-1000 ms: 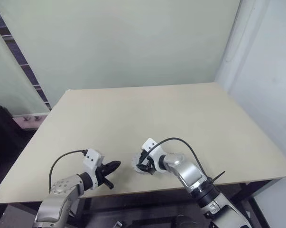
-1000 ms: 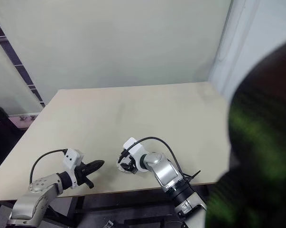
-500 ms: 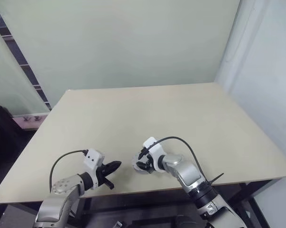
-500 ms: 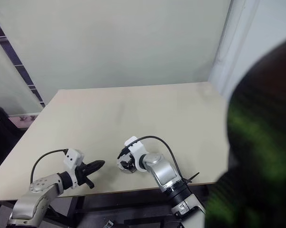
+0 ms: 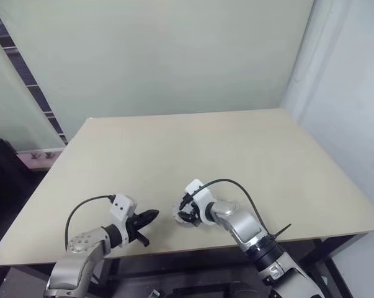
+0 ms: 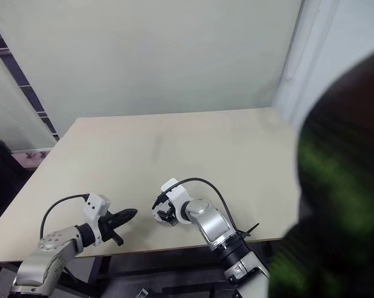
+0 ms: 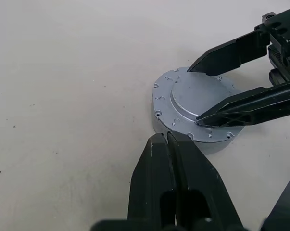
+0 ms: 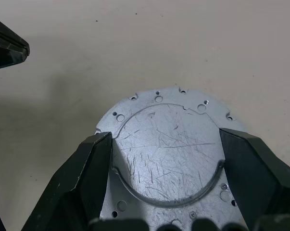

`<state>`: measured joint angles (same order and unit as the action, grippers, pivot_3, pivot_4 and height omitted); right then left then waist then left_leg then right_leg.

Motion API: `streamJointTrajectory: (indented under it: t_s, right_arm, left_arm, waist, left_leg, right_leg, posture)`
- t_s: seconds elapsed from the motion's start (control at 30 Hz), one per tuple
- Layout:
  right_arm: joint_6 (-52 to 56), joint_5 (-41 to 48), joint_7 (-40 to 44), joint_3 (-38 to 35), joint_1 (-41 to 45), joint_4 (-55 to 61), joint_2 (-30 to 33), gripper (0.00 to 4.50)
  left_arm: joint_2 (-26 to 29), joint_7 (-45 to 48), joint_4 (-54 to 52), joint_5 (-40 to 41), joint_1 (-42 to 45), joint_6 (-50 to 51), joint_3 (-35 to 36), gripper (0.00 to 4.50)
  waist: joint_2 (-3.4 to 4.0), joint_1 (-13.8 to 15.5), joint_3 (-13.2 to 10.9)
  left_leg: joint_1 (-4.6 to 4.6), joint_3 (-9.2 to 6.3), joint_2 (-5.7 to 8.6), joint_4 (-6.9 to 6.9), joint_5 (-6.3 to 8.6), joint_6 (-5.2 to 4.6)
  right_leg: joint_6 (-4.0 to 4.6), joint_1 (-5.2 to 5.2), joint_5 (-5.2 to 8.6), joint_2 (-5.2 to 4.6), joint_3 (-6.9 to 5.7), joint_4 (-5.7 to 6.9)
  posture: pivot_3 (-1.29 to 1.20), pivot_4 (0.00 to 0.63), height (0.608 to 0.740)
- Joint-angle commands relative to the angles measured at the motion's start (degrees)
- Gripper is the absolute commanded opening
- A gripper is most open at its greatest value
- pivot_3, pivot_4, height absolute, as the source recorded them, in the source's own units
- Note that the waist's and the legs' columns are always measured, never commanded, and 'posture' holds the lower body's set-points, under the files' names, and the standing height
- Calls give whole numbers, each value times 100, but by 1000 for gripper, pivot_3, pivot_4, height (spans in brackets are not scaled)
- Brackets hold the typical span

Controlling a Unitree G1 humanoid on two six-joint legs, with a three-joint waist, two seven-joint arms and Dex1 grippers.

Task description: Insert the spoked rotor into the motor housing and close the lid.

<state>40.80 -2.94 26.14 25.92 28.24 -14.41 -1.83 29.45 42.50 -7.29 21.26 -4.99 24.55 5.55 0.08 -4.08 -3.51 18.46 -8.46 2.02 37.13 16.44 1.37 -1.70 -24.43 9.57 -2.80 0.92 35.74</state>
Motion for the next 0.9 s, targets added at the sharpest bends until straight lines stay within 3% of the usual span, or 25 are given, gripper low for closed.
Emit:
streamJointTrajectory:
  t_s: [0.03, 0.63, 0.9]
  right_arm:
    - [74, -138, -56, -4, 58, -189, 155, 3283]
    - [41, -174, 172, 107, 134, -428, 288, 3283]
    - [-7, -184, 205, 169, 210, -516, 327, 3283]
  left_arm:
    - [42, 22, -147, 45, 109, -47, 36, 0]
    - [-42, 13, -121, -6, 172, -82, -128, 0]
    - [-488, -6, 872, -378, 787, -615, -637, 0]
  waist:
    - [1, 1, 0]
    - [6, 2, 3]
    - [24, 5, 21]
  left_leg:
    - [0, 0, 0, 3, 0, 0]
    - [2, -1, 4, 10, 0, 0]
    - [1, -1, 6, 15, 0, 0]
  right_leg:
    - [0, 1, 0, 0, 0, 0]
    - [0, 5, 0, -1, 1, -1]
    - [0, 10, 0, -1, 1, 0]
  posture:
    - [0, 0, 740]
    - [0, 0, 740]
    - [0, 0, 740]
